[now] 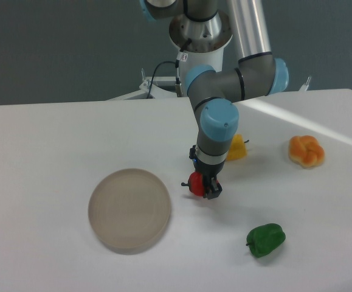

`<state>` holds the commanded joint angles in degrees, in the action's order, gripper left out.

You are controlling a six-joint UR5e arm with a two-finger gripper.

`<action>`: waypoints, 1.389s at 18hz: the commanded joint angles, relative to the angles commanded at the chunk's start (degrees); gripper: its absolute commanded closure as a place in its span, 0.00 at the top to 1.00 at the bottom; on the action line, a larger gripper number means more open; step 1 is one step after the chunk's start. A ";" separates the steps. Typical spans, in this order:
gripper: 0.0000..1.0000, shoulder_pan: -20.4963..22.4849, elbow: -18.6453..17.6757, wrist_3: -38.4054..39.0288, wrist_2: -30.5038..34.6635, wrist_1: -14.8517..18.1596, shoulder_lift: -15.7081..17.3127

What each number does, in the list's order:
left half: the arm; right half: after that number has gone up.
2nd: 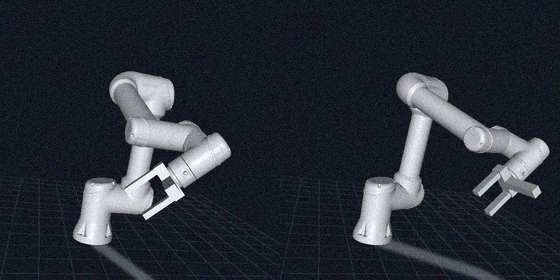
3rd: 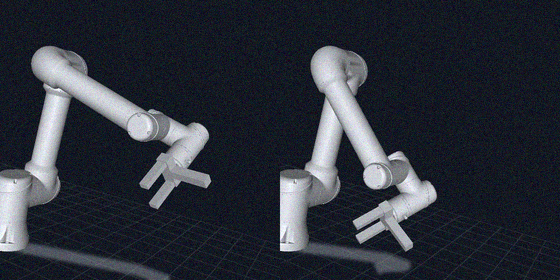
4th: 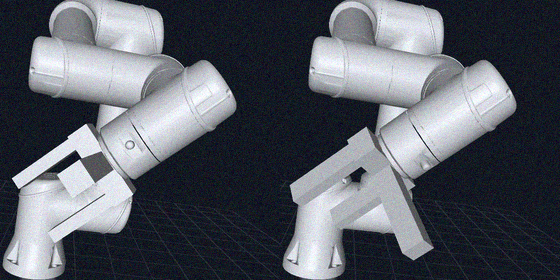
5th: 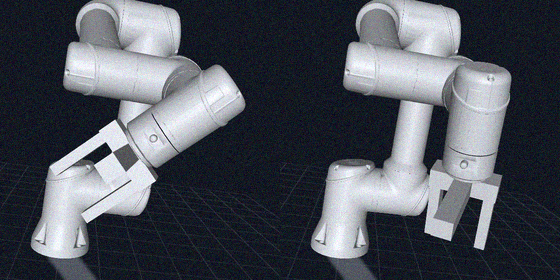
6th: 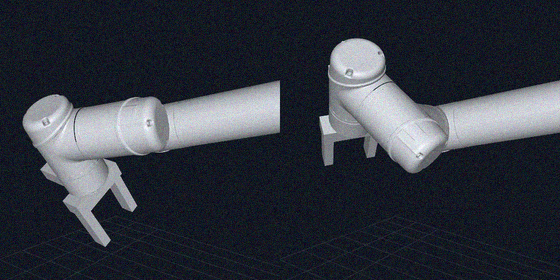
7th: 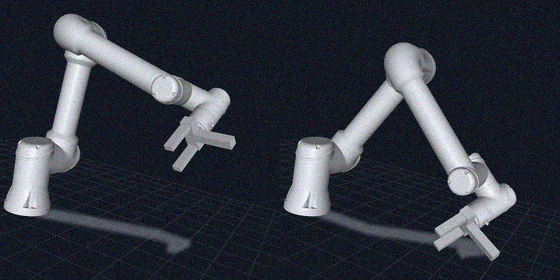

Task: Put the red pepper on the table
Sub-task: 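Lower the red pepper onto the table beside the plate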

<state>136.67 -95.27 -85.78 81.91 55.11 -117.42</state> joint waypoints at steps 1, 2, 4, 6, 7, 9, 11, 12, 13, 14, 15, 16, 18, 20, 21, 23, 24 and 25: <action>0.66 0.09 0.09 -0.78 0.00 0.00 0.00; 0.66 0.09 0.09 -1.49 -0.09 0.00 0.00; 0.66 0.09 0.09 -2.20 -0.09 0.00 -0.09; 0.66 0.09 0.09 -3.25 -0.35 0.00 -0.18; 0.66 0.17 0.09 -4.47 -0.35 0.00 -0.18; 0.66 0.18 0.09 -5.80 -0.35 0.00 -0.26; 0.66 0.18 0.00 -5.80 -0.35 0.00 -0.26; 0.66 0.18 0.00 -5.80 -0.35 0.00 -0.26; 0.66 0.18 -0.09 -5.80 -0.35 0.00 -0.26; 0.66 0.18 -0.09 -5.80 -0.35 0.00 -0.26; 0.66 0.18 -0.09 -5.63 -0.35 0.00 -0.35; 0.66 0.18 -0.09 -5.45 -0.35 0.00 -0.35; 0.66 0.18 -0.17 -5.36 -0.44 0.00 -0.35; 0.66 0.26 -0.17 -5.36 -1.31 0.00 -0.62; 0.66 0.44 -0.17 -5.45 -2.28 0.09 -0.70; 0.66 0.53 -0.17 -5.54 -2.55 0.09 -0.70; 0.67 0.53 -0.17 -5.54 -2.55 0.00 -0.70; 0.67 0.53 -0.17 -5.54 -2.55 0.00 -0.79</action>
<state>137.20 -95.45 -91.32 79.37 55.11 -118.21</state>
